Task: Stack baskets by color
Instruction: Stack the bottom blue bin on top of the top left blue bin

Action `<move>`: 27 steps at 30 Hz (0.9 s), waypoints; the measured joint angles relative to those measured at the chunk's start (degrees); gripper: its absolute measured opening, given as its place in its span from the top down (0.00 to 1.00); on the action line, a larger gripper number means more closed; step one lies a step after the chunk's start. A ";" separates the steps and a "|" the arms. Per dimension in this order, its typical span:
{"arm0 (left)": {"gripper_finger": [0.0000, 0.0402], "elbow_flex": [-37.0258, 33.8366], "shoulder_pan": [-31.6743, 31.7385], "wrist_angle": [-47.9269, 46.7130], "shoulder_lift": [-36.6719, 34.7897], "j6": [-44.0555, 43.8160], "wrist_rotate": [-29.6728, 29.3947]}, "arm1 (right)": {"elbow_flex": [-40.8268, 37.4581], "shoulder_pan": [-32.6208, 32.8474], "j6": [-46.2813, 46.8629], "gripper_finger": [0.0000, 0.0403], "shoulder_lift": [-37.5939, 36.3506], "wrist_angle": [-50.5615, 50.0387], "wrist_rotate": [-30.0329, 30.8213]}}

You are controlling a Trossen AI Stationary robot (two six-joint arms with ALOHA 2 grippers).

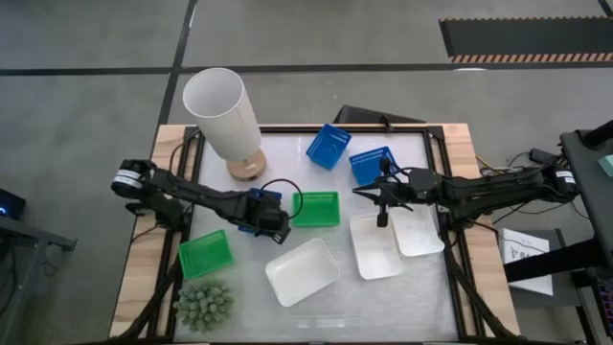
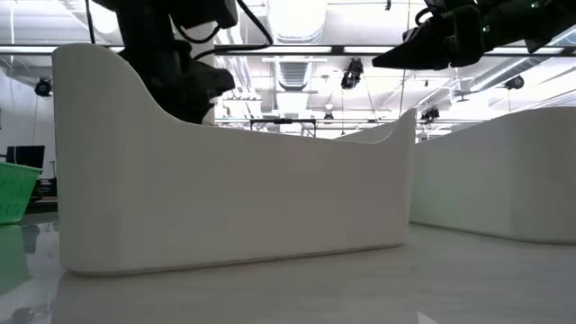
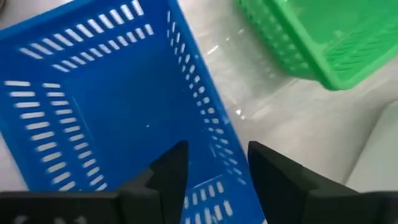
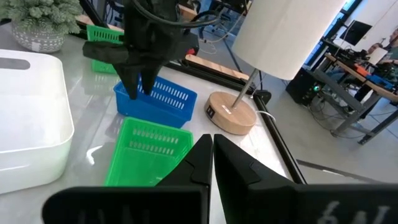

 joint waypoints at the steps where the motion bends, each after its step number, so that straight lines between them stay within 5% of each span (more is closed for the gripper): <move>1: 0.62 -0.47 -0.02 1.19 0.00 -0.04 -0.01 | 0.00 0.00 0.04 0.98 0.00 0.00 -0.01; 15: 0.65 -5.88 0.07 10.03 1.58 -0.15 -1.74 | 0.05 -0.01 0.21 0.98 0.00 0.00 0.00; 27: 0.97 -5.56 0.09 9.00 1.27 0.48 -1.72 | 0.07 0.00 0.74 0.98 0.00 -0.04 0.00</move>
